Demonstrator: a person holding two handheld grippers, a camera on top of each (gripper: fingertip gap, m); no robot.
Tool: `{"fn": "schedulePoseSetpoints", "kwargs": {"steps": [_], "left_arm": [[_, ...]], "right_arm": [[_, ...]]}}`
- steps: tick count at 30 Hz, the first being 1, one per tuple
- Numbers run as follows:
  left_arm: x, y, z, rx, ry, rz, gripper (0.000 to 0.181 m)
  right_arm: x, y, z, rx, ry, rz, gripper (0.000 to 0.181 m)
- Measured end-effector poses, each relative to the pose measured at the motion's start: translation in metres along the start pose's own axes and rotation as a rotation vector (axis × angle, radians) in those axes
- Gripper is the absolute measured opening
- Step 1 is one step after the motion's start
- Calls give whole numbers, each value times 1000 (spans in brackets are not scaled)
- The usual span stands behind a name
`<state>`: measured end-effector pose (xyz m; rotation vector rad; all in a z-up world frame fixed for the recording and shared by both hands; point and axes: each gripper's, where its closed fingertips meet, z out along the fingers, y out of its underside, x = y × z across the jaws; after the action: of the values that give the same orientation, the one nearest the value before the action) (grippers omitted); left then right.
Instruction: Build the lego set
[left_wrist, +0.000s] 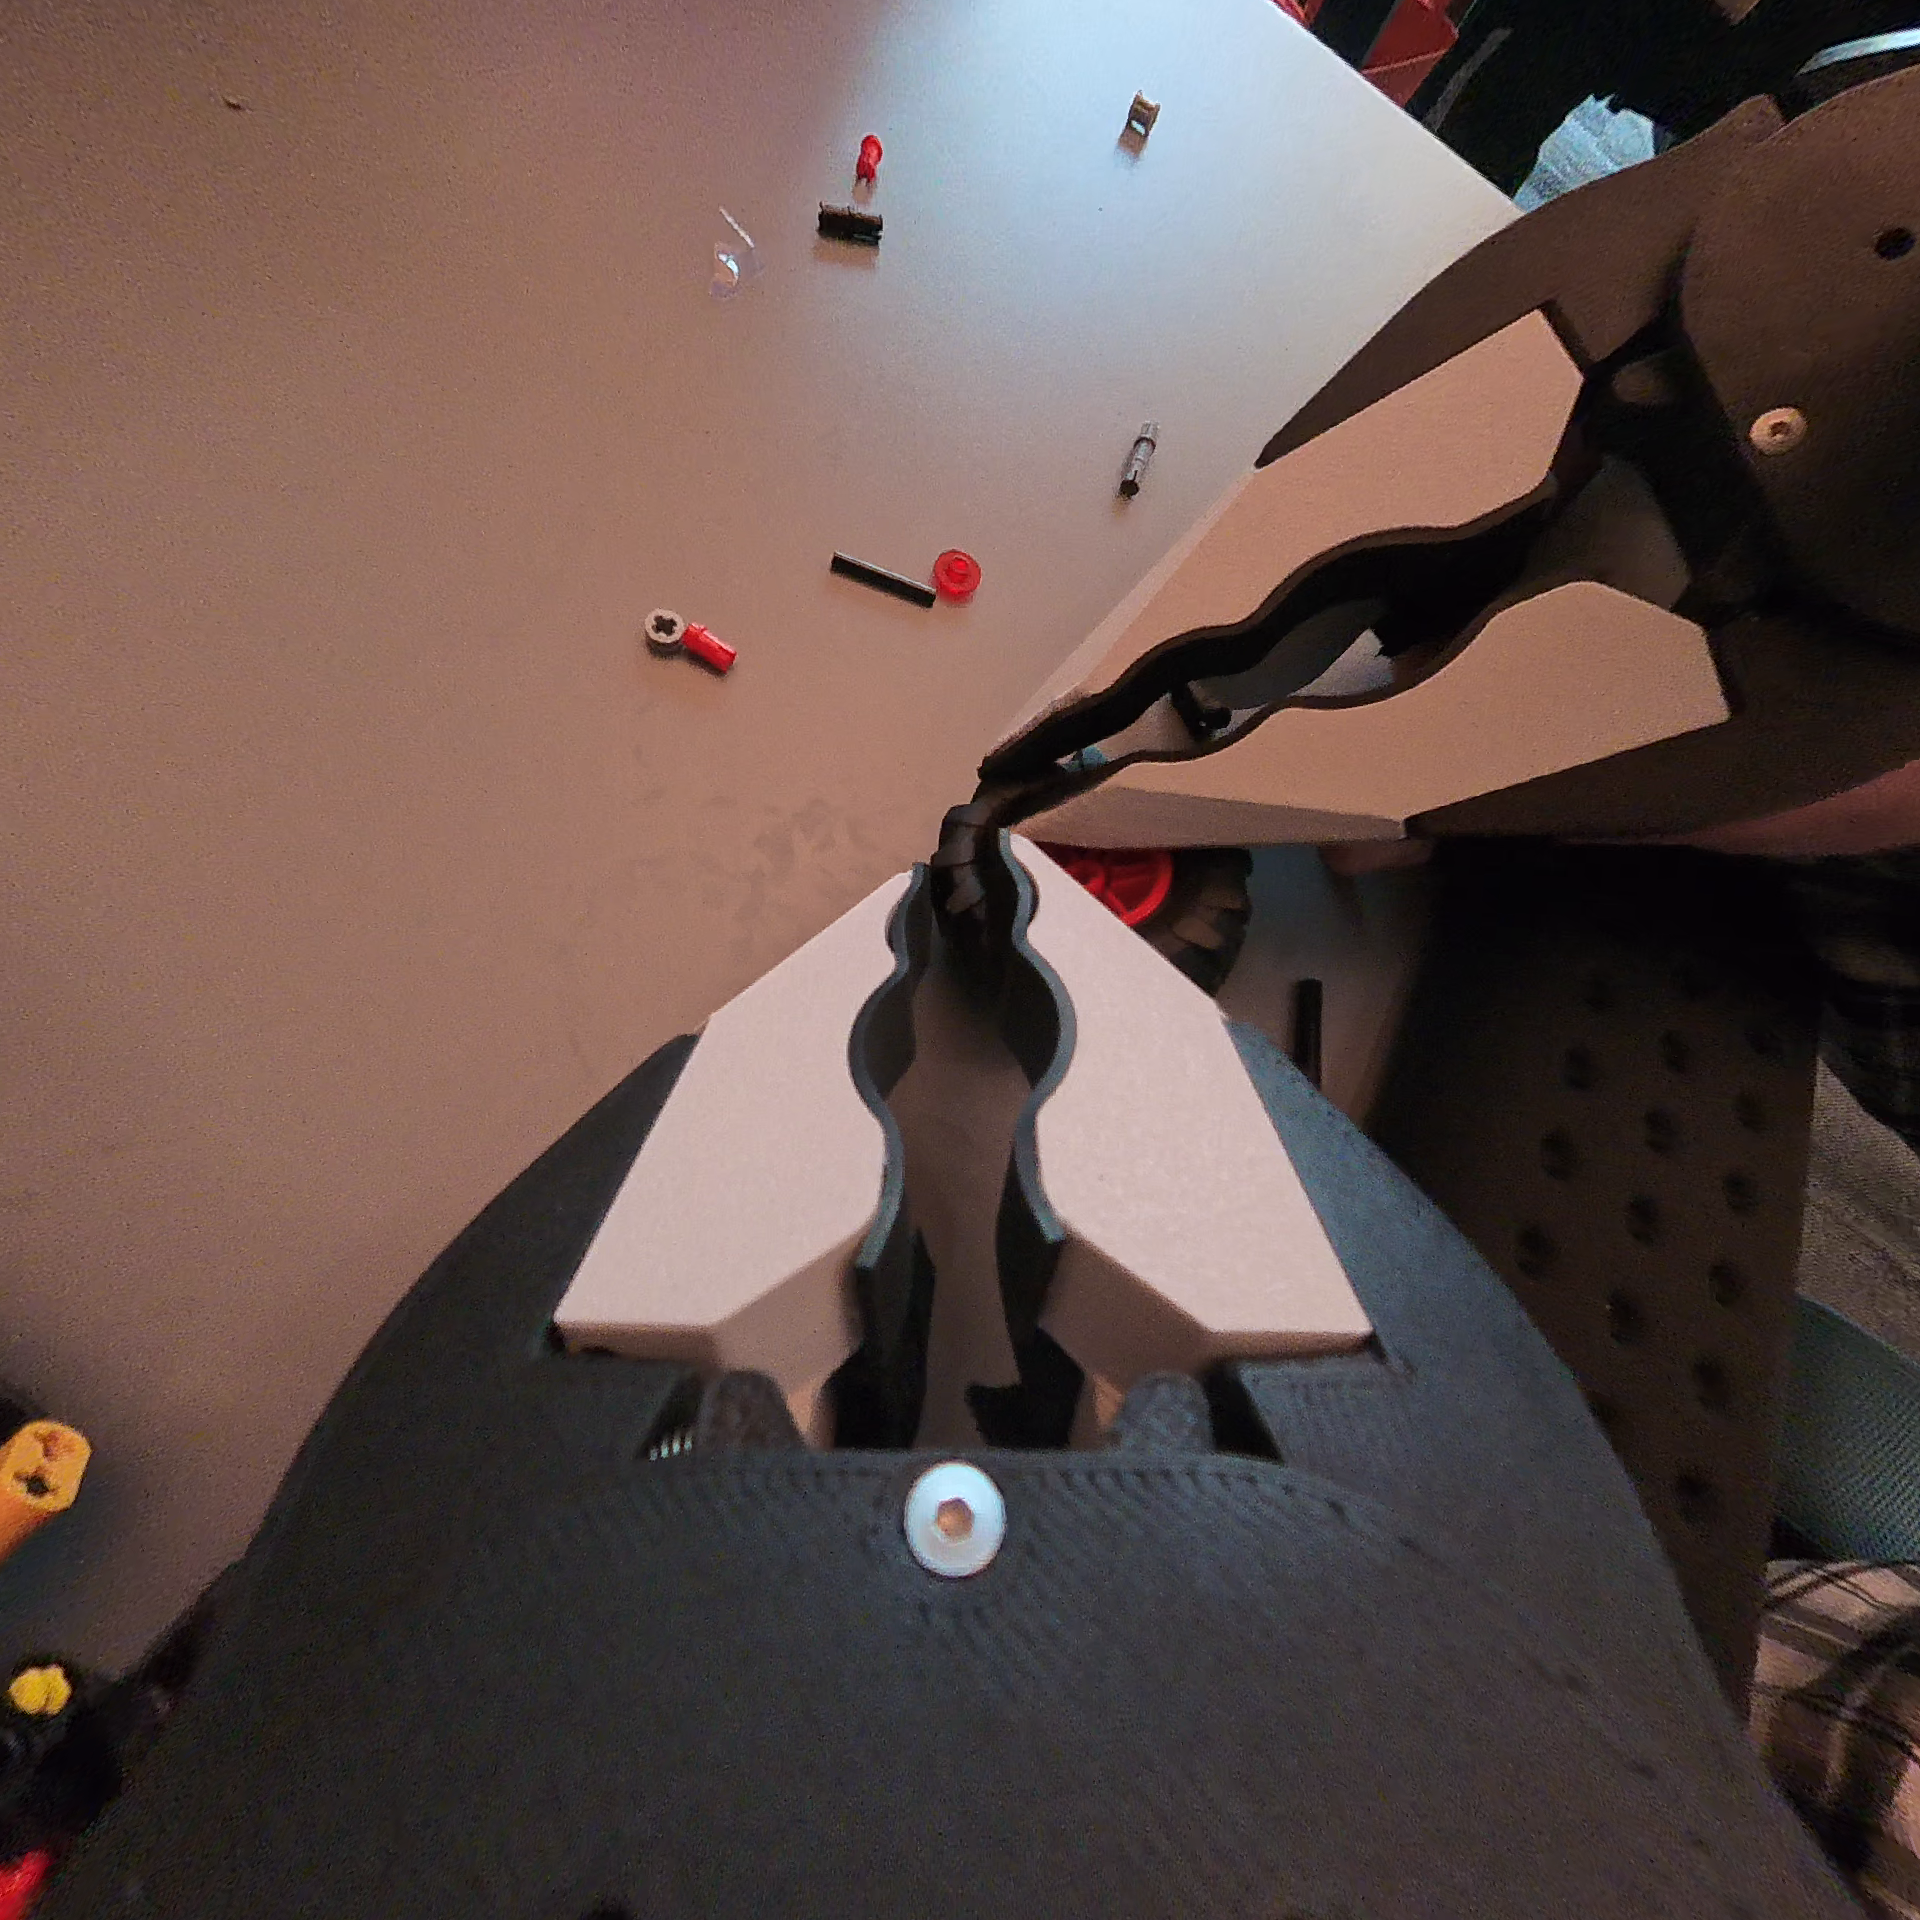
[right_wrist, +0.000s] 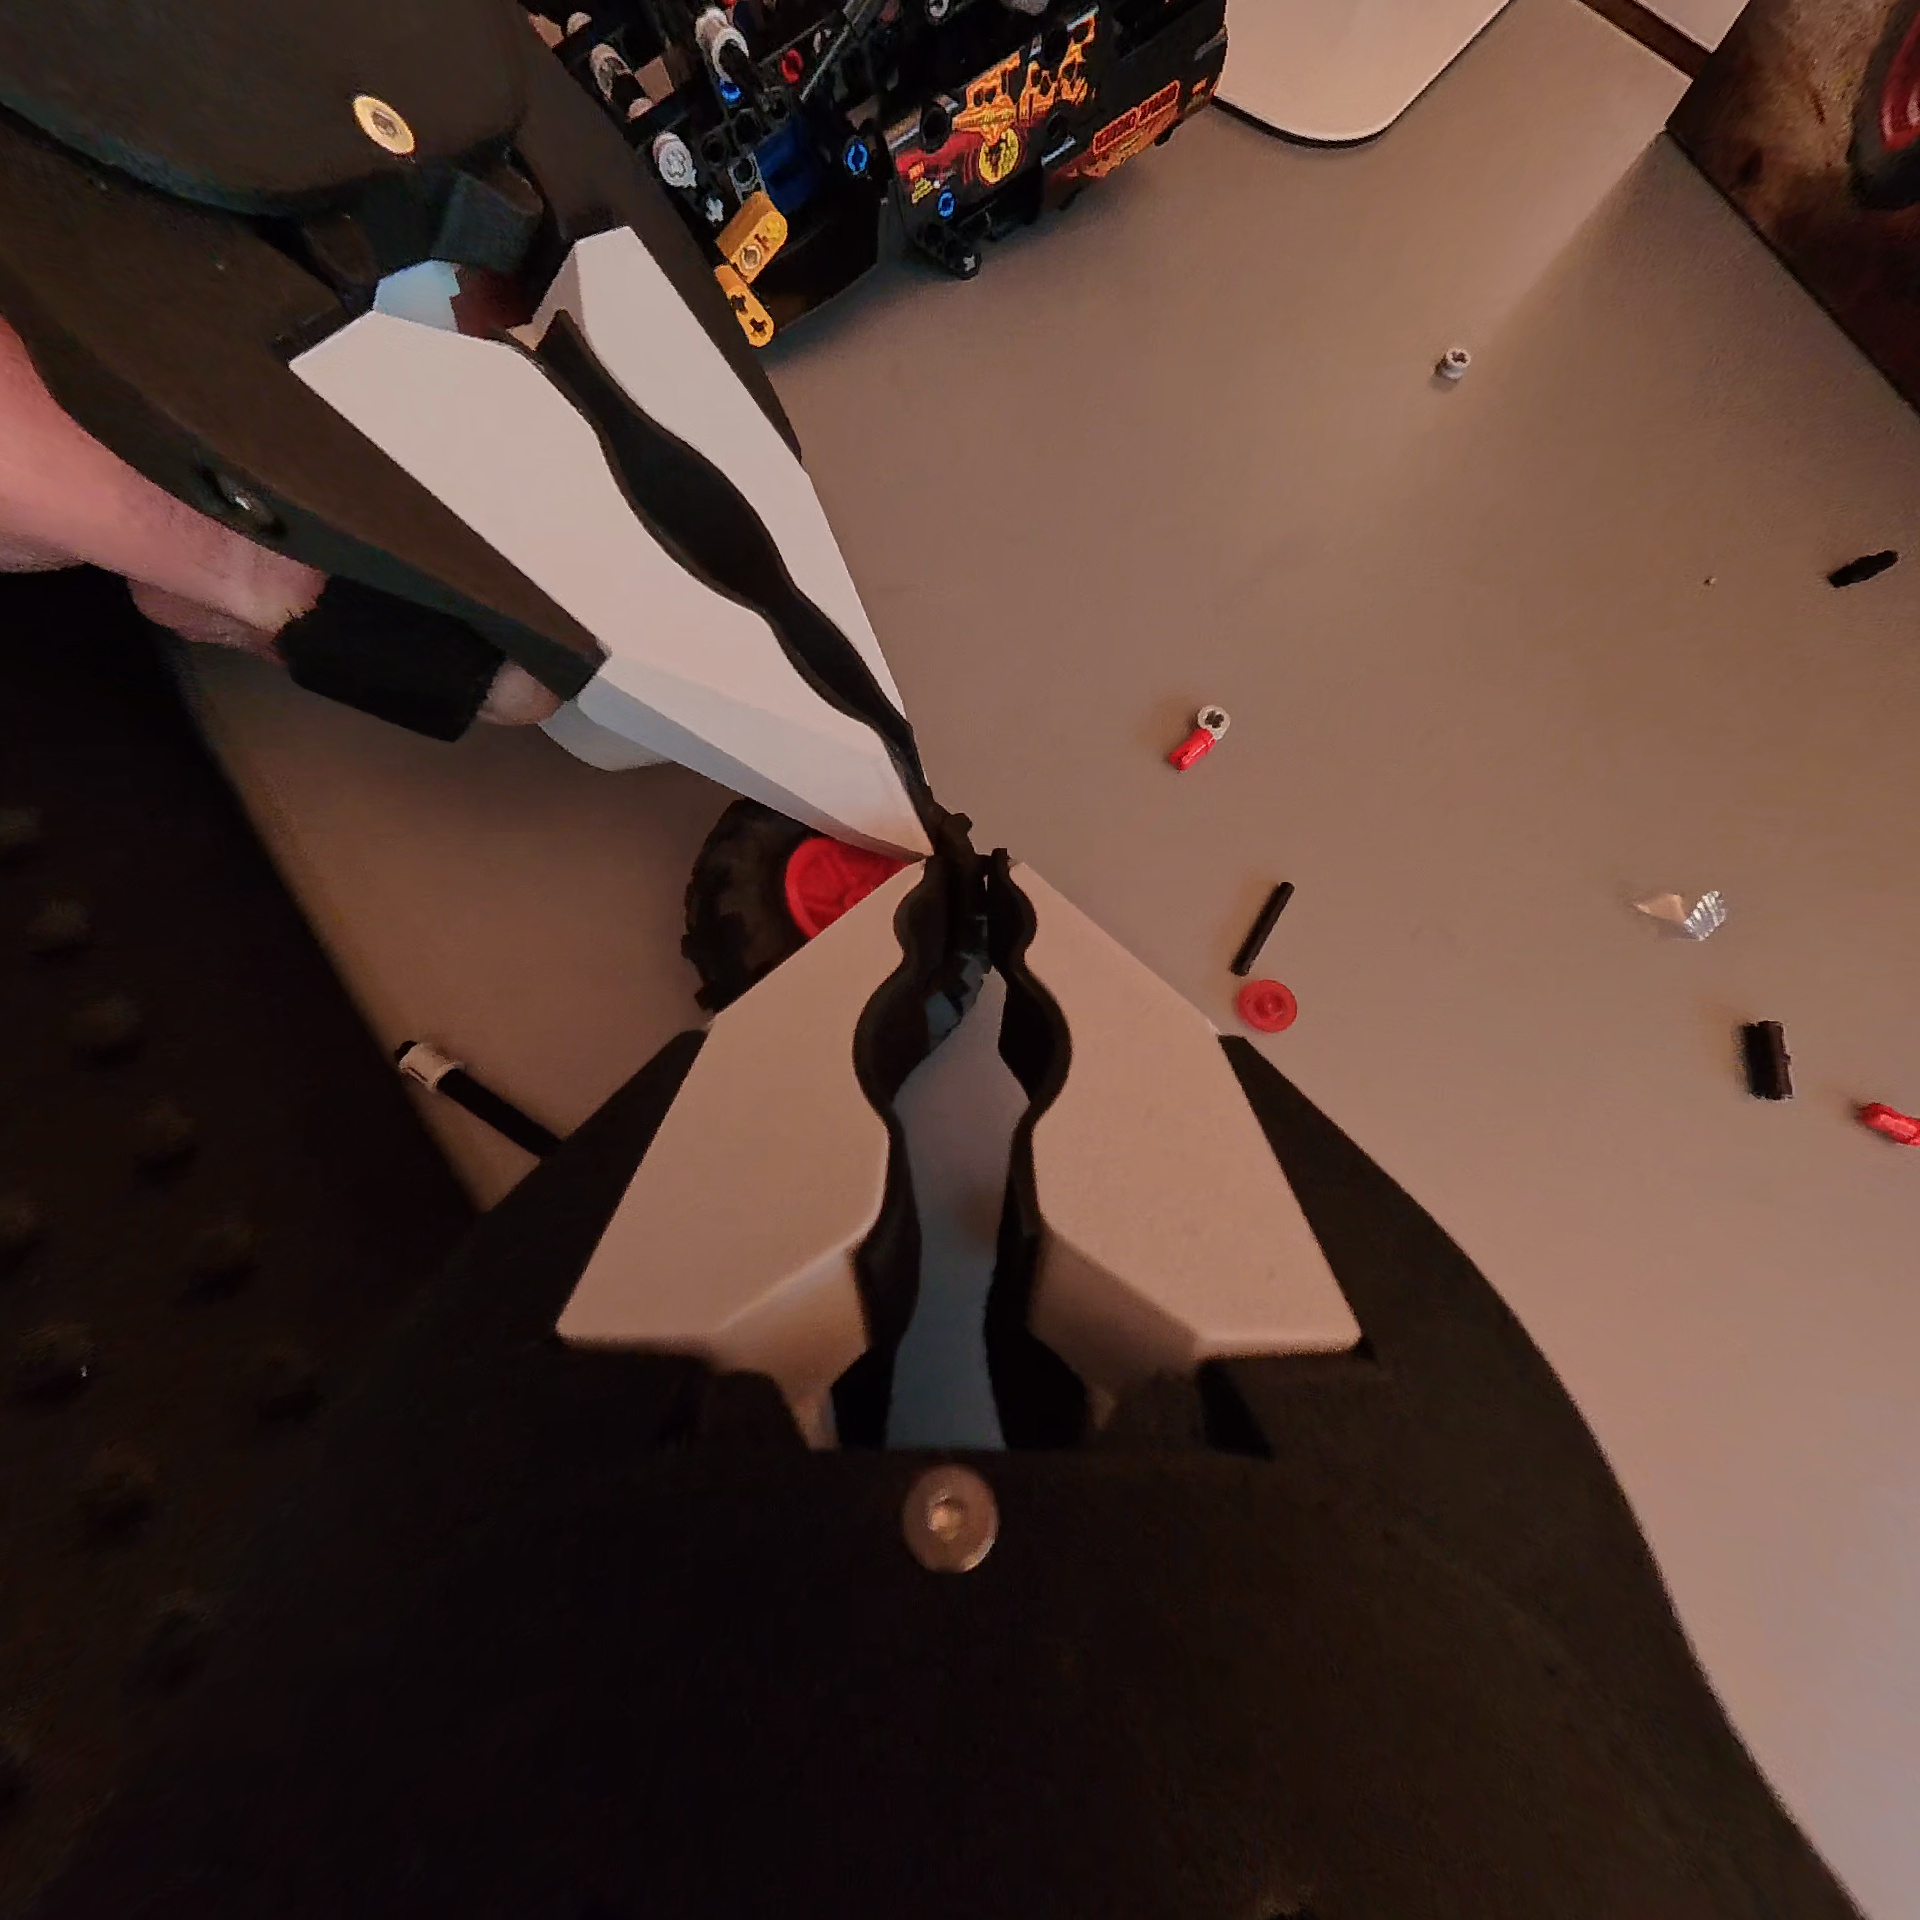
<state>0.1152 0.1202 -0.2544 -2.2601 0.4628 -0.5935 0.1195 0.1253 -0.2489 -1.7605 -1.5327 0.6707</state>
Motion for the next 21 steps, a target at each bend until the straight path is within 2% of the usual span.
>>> {"fn": "schedulePoseSetpoints", "kwargs": {"steps": [5,11,15,21], "left_arm": [[-4,0,3,-28,13,-14,11],[-7,1,4,-134,-36,74,11],[-6,-1,-1,-119,-111,172,11],[4,-3,-15,-92,-116,177,16]], "right_arm": [[2,0,2,-37,42,-16,7],[4,2,6,-134,-53,40,7],[2,1,7,-187,-101,32,7],[0,2,3,-191,-100,-13,8]]}}
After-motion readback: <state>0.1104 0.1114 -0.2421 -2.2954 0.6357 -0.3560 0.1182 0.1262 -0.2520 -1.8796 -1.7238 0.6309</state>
